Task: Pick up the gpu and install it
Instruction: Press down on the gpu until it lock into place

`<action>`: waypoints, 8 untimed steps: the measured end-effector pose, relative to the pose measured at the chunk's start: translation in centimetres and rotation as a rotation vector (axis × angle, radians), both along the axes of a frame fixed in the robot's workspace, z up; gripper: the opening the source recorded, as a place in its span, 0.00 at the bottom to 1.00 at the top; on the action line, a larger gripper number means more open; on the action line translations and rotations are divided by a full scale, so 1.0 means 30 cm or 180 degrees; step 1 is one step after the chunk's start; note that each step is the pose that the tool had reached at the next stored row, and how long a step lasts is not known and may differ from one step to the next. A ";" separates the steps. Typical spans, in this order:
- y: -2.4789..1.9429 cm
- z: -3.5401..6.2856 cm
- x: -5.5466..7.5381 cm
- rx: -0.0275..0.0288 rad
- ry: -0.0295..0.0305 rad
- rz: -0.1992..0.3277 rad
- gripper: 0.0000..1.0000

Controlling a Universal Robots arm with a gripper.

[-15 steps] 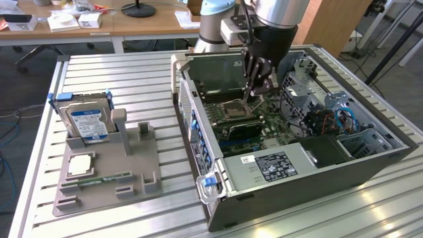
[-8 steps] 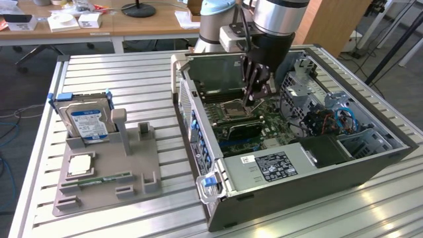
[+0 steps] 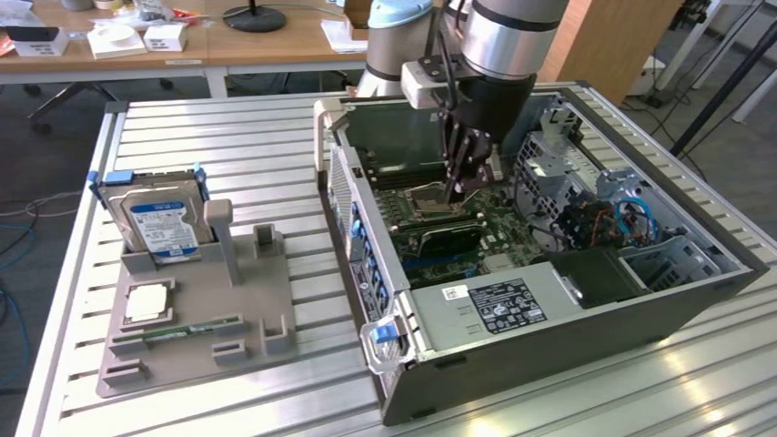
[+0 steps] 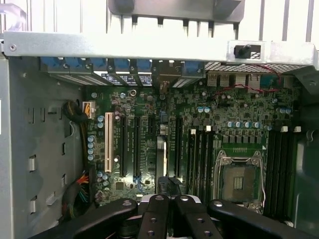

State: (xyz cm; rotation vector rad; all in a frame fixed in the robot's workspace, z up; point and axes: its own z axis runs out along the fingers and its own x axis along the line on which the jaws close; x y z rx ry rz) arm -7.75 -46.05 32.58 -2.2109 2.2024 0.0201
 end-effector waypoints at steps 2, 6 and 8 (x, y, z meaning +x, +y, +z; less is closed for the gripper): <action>0.000 -0.011 0.000 0.0000 0.0000 0.0000 0.10; 0.000 -0.027 0.000 0.0000 0.0000 0.0000 0.10; 0.000 -0.032 0.000 0.0000 0.0000 0.0000 0.10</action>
